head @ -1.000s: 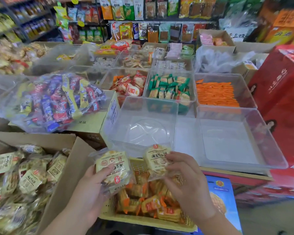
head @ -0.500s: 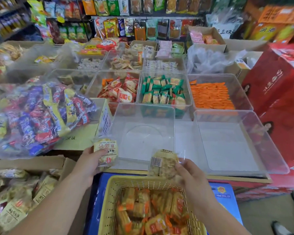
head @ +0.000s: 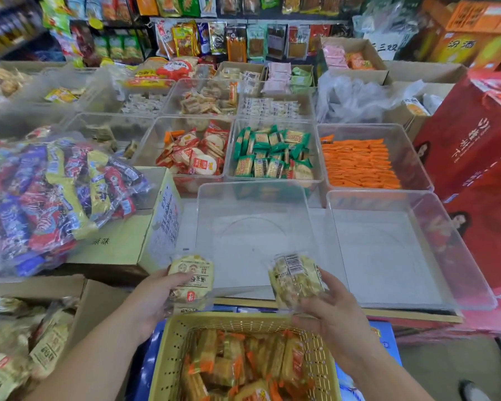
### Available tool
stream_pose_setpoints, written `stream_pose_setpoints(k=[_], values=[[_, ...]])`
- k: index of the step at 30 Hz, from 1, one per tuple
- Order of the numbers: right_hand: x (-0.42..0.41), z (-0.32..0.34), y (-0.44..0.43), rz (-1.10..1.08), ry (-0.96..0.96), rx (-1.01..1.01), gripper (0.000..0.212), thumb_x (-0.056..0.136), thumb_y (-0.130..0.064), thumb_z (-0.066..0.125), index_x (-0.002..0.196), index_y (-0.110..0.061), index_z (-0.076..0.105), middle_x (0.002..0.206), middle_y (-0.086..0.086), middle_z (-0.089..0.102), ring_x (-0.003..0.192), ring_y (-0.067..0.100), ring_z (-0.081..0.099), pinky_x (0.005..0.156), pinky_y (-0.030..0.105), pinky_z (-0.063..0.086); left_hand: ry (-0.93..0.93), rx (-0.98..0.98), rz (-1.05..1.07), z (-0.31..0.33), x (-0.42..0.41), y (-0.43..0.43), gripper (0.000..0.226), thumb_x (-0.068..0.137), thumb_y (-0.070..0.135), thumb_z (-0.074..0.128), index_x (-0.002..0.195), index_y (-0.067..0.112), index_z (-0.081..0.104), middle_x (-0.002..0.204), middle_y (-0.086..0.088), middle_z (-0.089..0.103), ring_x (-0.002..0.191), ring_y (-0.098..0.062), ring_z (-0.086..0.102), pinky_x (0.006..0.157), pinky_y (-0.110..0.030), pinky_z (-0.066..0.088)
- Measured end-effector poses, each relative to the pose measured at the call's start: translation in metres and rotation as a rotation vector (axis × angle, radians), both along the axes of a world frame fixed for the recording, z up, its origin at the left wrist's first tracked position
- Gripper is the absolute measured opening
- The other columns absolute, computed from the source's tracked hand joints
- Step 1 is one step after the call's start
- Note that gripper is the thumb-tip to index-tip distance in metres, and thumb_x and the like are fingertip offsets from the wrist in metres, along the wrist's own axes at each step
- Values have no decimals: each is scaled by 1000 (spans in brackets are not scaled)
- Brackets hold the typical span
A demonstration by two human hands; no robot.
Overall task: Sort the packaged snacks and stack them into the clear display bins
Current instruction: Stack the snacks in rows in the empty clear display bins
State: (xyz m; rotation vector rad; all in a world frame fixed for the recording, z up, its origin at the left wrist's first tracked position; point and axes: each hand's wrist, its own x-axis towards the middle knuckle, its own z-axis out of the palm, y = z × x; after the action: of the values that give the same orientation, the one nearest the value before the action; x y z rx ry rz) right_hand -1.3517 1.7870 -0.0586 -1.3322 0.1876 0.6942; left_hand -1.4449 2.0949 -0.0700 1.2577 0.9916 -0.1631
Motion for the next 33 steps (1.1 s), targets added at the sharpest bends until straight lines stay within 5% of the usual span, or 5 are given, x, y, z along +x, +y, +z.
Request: stream_pose_setpoints(k=[5, 10, 15, 25, 33], values=[[13, -3, -8, 35, 114, 39, 48, 87, 14, 60, 129, -8, 56, 119, 33, 62, 93, 41, 69, 74, 41, 61, -126, 268, 276, 13, 3, -13, 35, 88, 21, 79, 120, 18, 64, 112, -9, 76, 100, -32, 73, 94, -52, 57], [25, -5, 11, 109, 119, -30, 22, 96, -10, 58, 118, -7, 62, 119, 21, 69, 96, 32, 65, 72, 42, 57, -411, -103, 469, 25, -21, -39, 52, 78, 21, 77, 128, 16, 66, 117, -9, 77, 105, -32, 75, 71, -38, 65], [57, -4, 57, 316, -132, -319, 23, 88, -18, 71, 107, -28, 66, 93, -11, 75, 88, 2, 65, 74, 28, 40, -348, -198, 577, 11, -47, -50, 53, 79, 24, 71, 131, 16, 63, 122, -11, 75, 115, -39, 69, 81, -42, 58], [105, -73, 150, 957, -680, -1099, 23, 85, -14, 58, 81, -34, 48, 93, -7, 65, 91, 21, 57, 74, 34, 34, -367, -204, 627, 3, -66, -46, 53, 83, 27, 73, 134, 16, 64, 127, -14, 72, 116, -37, 69, 109, -58, 44], [100, -95, 165, 1211, -571, -784, 35, 83, 0, 67, 105, -26, 60, 111, -2, 61, 93, 16, 56, 69, 23, 43, -353, -175, 686, -2, -67, -43, 54, 76, 26, 79, 129, 19, 65, 122, -11, 75, 109, -33, 73, 96, -50, 53]])
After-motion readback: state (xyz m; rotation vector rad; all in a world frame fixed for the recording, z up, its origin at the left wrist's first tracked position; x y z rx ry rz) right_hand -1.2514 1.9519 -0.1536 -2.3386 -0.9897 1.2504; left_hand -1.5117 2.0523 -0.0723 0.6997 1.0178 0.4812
